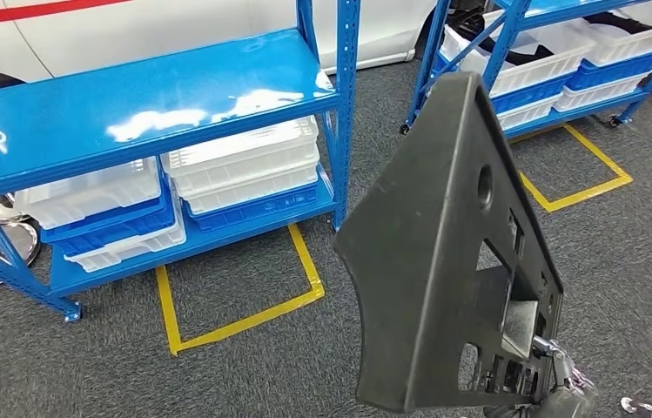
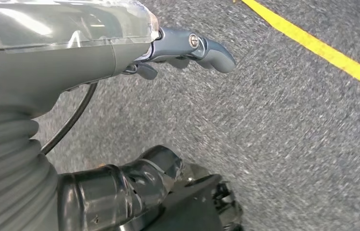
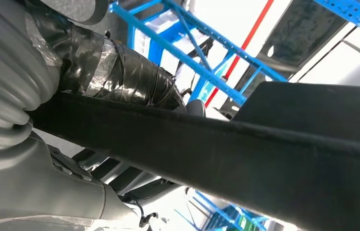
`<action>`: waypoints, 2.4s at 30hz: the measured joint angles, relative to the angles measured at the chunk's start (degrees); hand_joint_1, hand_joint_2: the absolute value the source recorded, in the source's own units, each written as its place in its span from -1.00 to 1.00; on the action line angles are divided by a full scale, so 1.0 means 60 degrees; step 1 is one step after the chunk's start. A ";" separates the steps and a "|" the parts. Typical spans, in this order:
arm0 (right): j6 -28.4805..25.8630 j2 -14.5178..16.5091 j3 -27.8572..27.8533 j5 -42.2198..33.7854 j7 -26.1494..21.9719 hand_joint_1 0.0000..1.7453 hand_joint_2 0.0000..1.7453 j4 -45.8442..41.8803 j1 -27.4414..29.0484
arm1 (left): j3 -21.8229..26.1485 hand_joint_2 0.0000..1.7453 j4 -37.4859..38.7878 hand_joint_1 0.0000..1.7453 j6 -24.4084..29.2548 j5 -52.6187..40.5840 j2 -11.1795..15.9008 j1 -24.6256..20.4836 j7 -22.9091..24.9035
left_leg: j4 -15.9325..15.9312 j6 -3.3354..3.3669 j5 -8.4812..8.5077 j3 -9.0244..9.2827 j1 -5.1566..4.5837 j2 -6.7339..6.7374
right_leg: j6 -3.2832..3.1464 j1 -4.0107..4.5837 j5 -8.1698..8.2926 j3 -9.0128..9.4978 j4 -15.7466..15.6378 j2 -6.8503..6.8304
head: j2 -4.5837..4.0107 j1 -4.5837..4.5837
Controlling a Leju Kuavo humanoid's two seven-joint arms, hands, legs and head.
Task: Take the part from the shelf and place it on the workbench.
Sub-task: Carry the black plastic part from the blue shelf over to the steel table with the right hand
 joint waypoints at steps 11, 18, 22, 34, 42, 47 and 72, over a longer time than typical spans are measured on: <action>0.0000 0.0002 -0.0034 -0.0074 -0.0001 1.00 1.00 -0.0086 0.0116 | 0.0008 1.00 0.0000 -1.00 0.0009 -0.0068 -0.0009 -0.0011 -0.0014 | -0.0149 0.0219 0.0035 0.0090 -0.0022 0.1329 | 0.0209 0.0019 -0.0396 -0.0297 0.0958 -0.1424 | 0.0000 0.0026; -0.0005 0.0042 -0.0092 -0.0223 -0.0001 1.00 1.00 -0.0330 0.0267 | 0.0011 1.00 -0.0001 -1.00 0.0052 -0.0098 -0.0010 -0.0066 -0.0018 | 0.0261 -0.0103 -0.0383 0.0029 -0.0049 0.1372 | -0.0146 0.0079 -0.0125 0.0124 -0.0065 -0.1329 | 0.0000 0.0012; -0.0007 0.0074 -0.0118 -0.0230 -0.0001 1.00 1.00 -0.0407 0.0312 | 0.0012 1.00 0.0000 -1.00 0.0067 -0.0107 -0.0011 -0.0023 -0.0021 | 0.2461 -0.0222 -0.1432 -0.0967 0.0033 0.0691 | -0.0247 0.0052 -0.0071 0.0091 -0.0088 -0.0903 | 0.0000 0.0011; -0.0008 0.0078 -0.0218 -0.0268 -0.0002 1.00 1.00 -0.0546 0.0519 | 0.0026 1.00 0.0000 -1.00 0.0028 -0.0071 -0.0013 -0.0005 -0.0071 | -0.0151 0.0180 0.0106 0.0013 0.0119 0.0311 | 0.0155 0.0028 -0.0325 -0.0370 0.0550 -0.0355 | 0.0000 0.0046; -0.0007 0.0078 -0.0270 -0.0359 -0.0001 1.00 1.00 -0.0563 0.0548 | 0.0030 1.00 0.0000 -1.00 0.0002 -0.0081 -0.0010 0.0003 -0.0072 | -0.0123 0.0155 0.0033 0.0033 0.0018 0.1323 | 0.0231 -0.0010 -0.0372 -0.0155 0.0760 -0.1469 | 0.0000 0.0073; -0.0007 0.0078 -0.0275 -0.0380 -0.0001 1.00 1.00 -0.0575 0.0557 | 0.0034 1.00 0.0000 -1.00 0.0005 -0.0085 -0.0005 -0.0038 -0.0076 | -0.0044 -0.0083 -0.0107 0.0121 -0.0022 0.1602 | -0.0009 0.0075 -0.0231 0.0204 -0.0051 -0.1508 | 0.0000 0.0064; -0.0007 0.0082 -0.0336 -0.0384 -0.0003 1.00 1.00 -0.0597 0.0644 | 0.0092 1.00 0.0000 -1.00 -0.0020 -0.0082 -0.0002 0.0028 -0.0116 | -0.0142 0.0193 0.0012 0.0032 0.0070 0.1261 | 0.0342 -0.0056 -0.0622 -0.0349 0.1161 -0.1305 | 0.0000 0.0144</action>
